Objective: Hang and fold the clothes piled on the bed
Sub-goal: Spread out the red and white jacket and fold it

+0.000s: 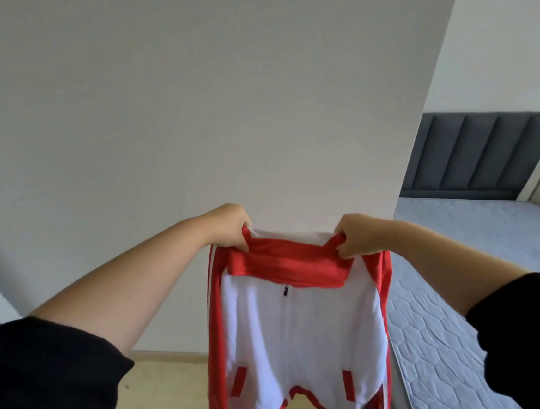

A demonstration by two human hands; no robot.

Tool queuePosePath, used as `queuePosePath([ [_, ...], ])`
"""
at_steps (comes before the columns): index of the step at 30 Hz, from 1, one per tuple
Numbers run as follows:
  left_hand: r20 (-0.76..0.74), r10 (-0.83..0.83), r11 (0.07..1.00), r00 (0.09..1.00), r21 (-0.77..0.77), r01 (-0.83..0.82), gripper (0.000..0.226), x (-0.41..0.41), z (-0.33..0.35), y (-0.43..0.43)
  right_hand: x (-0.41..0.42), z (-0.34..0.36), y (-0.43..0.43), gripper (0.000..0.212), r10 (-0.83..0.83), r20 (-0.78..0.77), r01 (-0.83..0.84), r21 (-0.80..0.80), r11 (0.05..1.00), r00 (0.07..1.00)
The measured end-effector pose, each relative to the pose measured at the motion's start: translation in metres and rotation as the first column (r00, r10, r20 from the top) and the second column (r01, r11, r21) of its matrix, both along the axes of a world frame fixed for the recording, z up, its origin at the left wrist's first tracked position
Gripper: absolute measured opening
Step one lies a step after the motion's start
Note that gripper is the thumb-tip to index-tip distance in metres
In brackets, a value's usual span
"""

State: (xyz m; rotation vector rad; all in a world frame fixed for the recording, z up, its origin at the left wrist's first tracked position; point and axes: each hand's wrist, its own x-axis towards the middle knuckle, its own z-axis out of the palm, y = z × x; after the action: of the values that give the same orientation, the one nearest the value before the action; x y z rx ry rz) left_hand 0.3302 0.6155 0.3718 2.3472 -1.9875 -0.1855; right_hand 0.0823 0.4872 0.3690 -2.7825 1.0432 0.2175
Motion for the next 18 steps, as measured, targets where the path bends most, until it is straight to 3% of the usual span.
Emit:
queuePosePath([
  [2, 0.006, 0.037, 0.984, 0.999, -0.176, -0.036, 0.035, -0.001, -0.001, -0.004, 0.003, 0.000, -0.002, 0.017, -0.050, 0.067, 0.063, -0.216, 0.974, 0.996],
  [4, -0.007, 0.063, 0.969, 0.998, -0.238, -0.063, 0.043, -0.001, -0.004, -0.007, 0.003, 0.002, -0.004, 0.007, -0.095, 0.162, 0.140, -0.291, 0.947, 0.982],
  [10, -0.181, 0.062, 0.994, 0.981, -0.073, -0.076, 0.035, 0.000, -0.020, -0.008, 0.005, -0.013, -0.009, 0.020, -0.042, 0.097, 0.079, -0.411, 0.908, 0.994],
  [14, -0.223, 0.105, 0.986, 0.969, -0.103, -0.130, 0.036, 0.000, -0.027, -0.008, 0.006, -0.022, -0.010, 0.019, -0.019, 0.107, 0.061, -0.406, 0.912, 0.994],
  [16, -0.163, 0.112, 0.978, 0.980, -0.154, -0.137, 0.040, -0.001, -0.027, -0.008, 0.006, -0.024, -0.011, 0.019, -0.053, 0.147, 0.105, -0.371, 0.923, 0.988],
  [18, -0.043, 0.115, 0.972, 0.992, -0.203, -0.121, 0.043, -0.004, -0.026, -0.008, 0.005, -0.025, -0.017, 0.016, -0.153, 0.295, 0.223, -0.219, 0.950, 0.943],
])
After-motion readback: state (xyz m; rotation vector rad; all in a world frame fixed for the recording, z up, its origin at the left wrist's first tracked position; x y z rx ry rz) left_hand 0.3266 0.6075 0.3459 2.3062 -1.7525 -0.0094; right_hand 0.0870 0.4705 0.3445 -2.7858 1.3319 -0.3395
